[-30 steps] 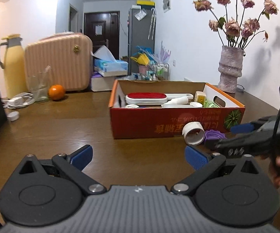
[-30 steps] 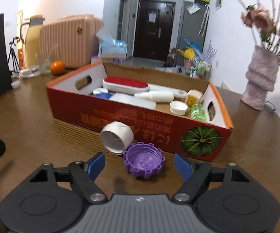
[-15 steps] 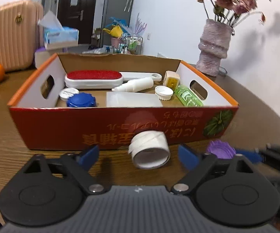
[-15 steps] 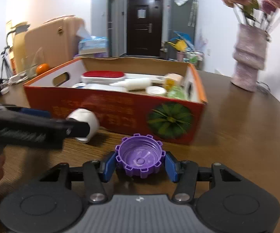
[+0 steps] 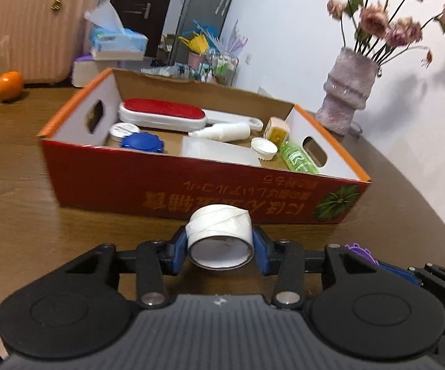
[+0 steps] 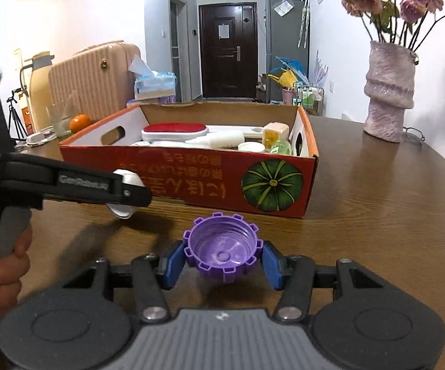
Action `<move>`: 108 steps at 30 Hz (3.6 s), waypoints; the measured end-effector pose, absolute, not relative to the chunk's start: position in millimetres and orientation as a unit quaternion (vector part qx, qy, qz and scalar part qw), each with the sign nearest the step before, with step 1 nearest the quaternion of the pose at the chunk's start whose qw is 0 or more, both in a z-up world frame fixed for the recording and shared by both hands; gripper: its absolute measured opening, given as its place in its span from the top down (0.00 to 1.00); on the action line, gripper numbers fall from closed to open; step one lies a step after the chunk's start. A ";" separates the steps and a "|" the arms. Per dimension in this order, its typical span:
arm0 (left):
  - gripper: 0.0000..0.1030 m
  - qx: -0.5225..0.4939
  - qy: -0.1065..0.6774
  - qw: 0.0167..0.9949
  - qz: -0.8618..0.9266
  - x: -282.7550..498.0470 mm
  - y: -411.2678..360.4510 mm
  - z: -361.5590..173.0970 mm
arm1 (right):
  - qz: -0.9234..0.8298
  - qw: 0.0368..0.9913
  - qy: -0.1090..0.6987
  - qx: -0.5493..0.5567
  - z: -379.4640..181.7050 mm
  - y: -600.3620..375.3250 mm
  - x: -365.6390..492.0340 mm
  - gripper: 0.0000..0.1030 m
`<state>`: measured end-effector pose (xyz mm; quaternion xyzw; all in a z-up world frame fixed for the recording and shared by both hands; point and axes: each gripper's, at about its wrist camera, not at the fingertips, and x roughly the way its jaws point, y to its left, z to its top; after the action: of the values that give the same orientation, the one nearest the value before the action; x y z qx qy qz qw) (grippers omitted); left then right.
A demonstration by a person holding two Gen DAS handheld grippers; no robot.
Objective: Organize rigid objects
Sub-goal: 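Lift the ring and purple cap and carry them over the box, then lower into the box and open the left tool while the right tool releases the purple cap, then withdraw both open tools up and away from the box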
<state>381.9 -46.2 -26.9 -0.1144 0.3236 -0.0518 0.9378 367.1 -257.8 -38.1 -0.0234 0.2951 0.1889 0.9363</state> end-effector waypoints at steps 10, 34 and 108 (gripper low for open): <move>0.58 -0.099 0.246 0.964 -0.025 275.7 -26.2 22.6 | 0.176 0.942 0.285 -0.018 -13.4 -254.1 301.4 0.49; 0.58 -0.147 0.136 0.979 -0.049 110.9 31.1 77.4 | 0.190 0.965 0.169 -0.064 66.8 -209.2 136.1 0.49; 0.19 -0.068 0.291 0.949 -0.102 445.4 59.3 60.3 | 0.143 0.946 0.282 -0.067 51.0 -249.0 484.0 0.34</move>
<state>445.4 59.3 60.3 -0.0683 0.2908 -0.1017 0.9489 484.0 -249.0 51.0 -0.0668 0.2825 0.1430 0.9462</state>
